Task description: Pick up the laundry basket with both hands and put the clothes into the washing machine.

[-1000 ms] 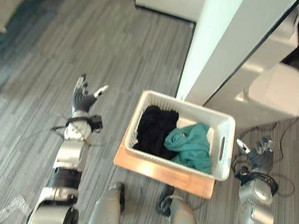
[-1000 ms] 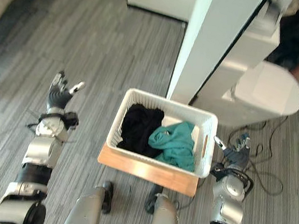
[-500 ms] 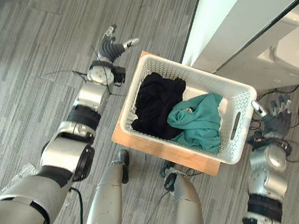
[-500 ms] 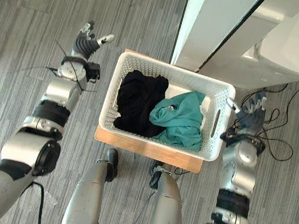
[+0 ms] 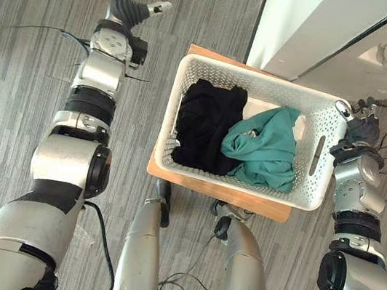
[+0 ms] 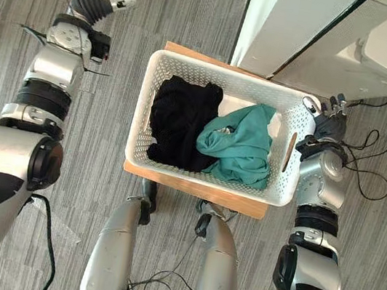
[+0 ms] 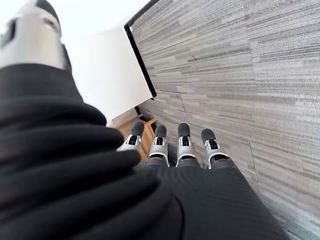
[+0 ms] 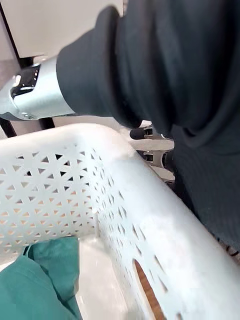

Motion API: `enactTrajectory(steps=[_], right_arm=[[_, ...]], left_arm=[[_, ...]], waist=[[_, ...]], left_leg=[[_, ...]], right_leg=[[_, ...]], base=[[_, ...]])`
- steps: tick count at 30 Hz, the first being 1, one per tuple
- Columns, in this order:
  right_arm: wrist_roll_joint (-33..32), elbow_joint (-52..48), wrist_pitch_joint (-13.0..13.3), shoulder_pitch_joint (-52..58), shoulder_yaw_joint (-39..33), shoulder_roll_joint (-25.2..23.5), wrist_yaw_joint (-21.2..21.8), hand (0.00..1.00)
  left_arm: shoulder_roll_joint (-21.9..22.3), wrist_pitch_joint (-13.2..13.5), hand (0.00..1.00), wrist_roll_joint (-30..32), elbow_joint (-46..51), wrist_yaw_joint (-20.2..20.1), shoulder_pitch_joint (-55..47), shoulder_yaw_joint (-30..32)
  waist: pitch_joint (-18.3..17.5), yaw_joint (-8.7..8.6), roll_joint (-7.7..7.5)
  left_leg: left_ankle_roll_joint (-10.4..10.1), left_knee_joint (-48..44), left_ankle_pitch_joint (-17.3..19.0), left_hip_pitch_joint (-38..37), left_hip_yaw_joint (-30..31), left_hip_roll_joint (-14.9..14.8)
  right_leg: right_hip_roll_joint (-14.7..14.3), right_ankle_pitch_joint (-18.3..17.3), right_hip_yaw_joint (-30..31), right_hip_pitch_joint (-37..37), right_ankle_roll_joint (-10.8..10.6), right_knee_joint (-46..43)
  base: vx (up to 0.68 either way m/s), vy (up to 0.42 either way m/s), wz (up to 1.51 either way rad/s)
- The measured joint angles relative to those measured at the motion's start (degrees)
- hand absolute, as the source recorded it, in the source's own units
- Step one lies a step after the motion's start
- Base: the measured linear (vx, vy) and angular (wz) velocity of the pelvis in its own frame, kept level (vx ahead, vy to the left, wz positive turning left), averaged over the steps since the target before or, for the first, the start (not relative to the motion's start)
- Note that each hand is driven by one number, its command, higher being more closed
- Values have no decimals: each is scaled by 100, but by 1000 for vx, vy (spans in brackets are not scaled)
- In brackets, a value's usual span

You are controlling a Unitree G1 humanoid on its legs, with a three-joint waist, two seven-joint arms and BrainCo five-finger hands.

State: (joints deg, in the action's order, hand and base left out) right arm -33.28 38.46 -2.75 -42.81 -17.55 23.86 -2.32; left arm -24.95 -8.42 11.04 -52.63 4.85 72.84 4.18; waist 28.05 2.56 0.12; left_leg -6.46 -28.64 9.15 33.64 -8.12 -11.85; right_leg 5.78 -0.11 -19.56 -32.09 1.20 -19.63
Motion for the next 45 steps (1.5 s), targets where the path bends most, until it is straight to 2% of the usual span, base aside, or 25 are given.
enactTrajectory(steps=[2, 5, 7, 10, 14, 16, 18, 20, 25, 30, 32, 33, 34, 36, 39, 45], right_arm=[[-79, 191, -20, -52, 85, 85, 73, 0], [-129, 454, -131, -80, 327, 213, 273, 0], [-179, 654, -265, -51, 590, 295, 441, 0], [-188, 690, -285, -43, 861, 382, 642, 0], [12, 696, -352, 86, 1244, 597, 838, 0], [19, 672, -340, 209, 1393, 694, 893, 0], [24, 677, -324, 261, 1621, 816, 916, 0], [29, 683, -282, 321, 1766, 864, 984, 0], [241, 799, -217, 429, 2036, 981, 1121, 0], [252, 921, -195, 424, 2042, 1030, 1164, 0], [252, 1005, -147, 383, 2038, 1020, 1168, 0], [252, 1044, -127, 362, 2029, 1010, 1165, 0], [252, 1073, -118, 341, 2023, 1000, 1162, 0], [254, 1146, -117, 244, 1962, 905, 1129, 0], [257, 1149, -120, 149, 1912, 828, 1128, 0], [251, 701, -256, 216, 1886, 768, 1148, 0]], left_arm=[[-78, 11, 0, -7, 0, -117, -2, -105], [-193, 29, 0, -205, 15, -414, -19, -600], [-382, 90, 0, -480, 203, -784, -160, -1252], [-630, 237, 0, -718, 632, -1131, -513, -1800], [-1007, 275, 0, -1495, 1055, -1683, -966, -2751], [-1167, 296, 0, -2093, 1329, -1745, -1061, -3035], [-1472, 388, 0, -2953, 1507, -1728, -1083, -3360], [-1724, 442, 0, -3455, 1727, -1730, -1082, -3645], [-2191, 630, 0, -4197, 2155, -1801, -959, -4548], [-2271, 657, 0, -3842, 2114, -2001, -905, -5216], [-2224, 779, 0, -3151, 2066, -2018, -908, -5247], [-2086, 821, 0, -2687, 1938, -2022, -930, -5128], [-1987, 853, 0, -2481, 1842, -2013, -952, -5029], [-1510, 914, 0, -1724, 1463, -1940, -1171, -4429], [-1045, 935, 0, -1195, 1091, -1745, -1223, -3880], [-861, 854, 0, -805, 879, -1612, -1340, -3513]], waist=[[0, 11, 0], [1, 83, 3], [5, 126, 9], [5, 135, 9], [6, 156, 12], [6, 182, 11], [5, 205, 13], [4, 208, 14], [-12, 234, 42], [-33, 265, 62], [-36, 273, 61], [-49, 277, 69], [-59, 279, 74], [-102, 265, 79], [-136, 261, 64], [-201, 238, 69]], left_leg=[[0, 51, -36, -1, 21, 0], [-1, 76, -69, 2, 40, -6], [11, 73, -76, 16, 49, -7], [13, 61, -78, 51, 85, -6], [20, 50, -78, 80, 155, -7], [32, 51, -84, 78, 162, -12], [36, 47, -87, 60, 151, -12], [37, 48, -87, 33, 150, -13], [37, 57, -86, -44, 131, -18], [38, 51, -86, -40, 104, -22], [40, 37, -84, -38, 78, -34], [51, 25, -78, -36, 56, -42], [55, 20, -76, -34, 42, -48], [78, -1, -63, -16, -1, -79], [78, -24, -63, 42, 0, -124], [103, 19, -83, 60, -116, -151]], right_leg=[[-1, 0, -40, 0, 0, 0], [-8, 0, -67, 0, 1, 0], [-8, 0, -75, 0, 2, 0], [-8, -1, -101, 2, 3, 0], [-5, -7, -218, 82, 11, 14], [-1, -16, -245, 108, 24, 11], [7, -19, -248, 122, 28, -2], [9, -35, -254, 150, 52, -9], [14, -38, -265, 233, 53, -7], [20, -38, -263, 233, 53, 0], [17, -38, -254, 232, 53, 9], [13, -37, -244, 232, 53, 22], [10, -36, -238, 232, 53, 33], [-20, -25, -215, 223, 59, 87], [-68, -18, -207, 161, 70, 85], [-93, 11, -101, 39, 111, 78]], base=[[5, -53, 10], [-11, -42, 3], [0, 0, 0], [-23, -24, 6], [-22, -23, 14], [-9, -20, 11], [0, 0, 0], [0, 0, 0], [6, -12, 1], [0, 0, 0], [0, -10, -2], [-1, -19, -5], [-4, -20, -9], [1, -19, -10], [-3, -39, -6], [10, -30, -9]])
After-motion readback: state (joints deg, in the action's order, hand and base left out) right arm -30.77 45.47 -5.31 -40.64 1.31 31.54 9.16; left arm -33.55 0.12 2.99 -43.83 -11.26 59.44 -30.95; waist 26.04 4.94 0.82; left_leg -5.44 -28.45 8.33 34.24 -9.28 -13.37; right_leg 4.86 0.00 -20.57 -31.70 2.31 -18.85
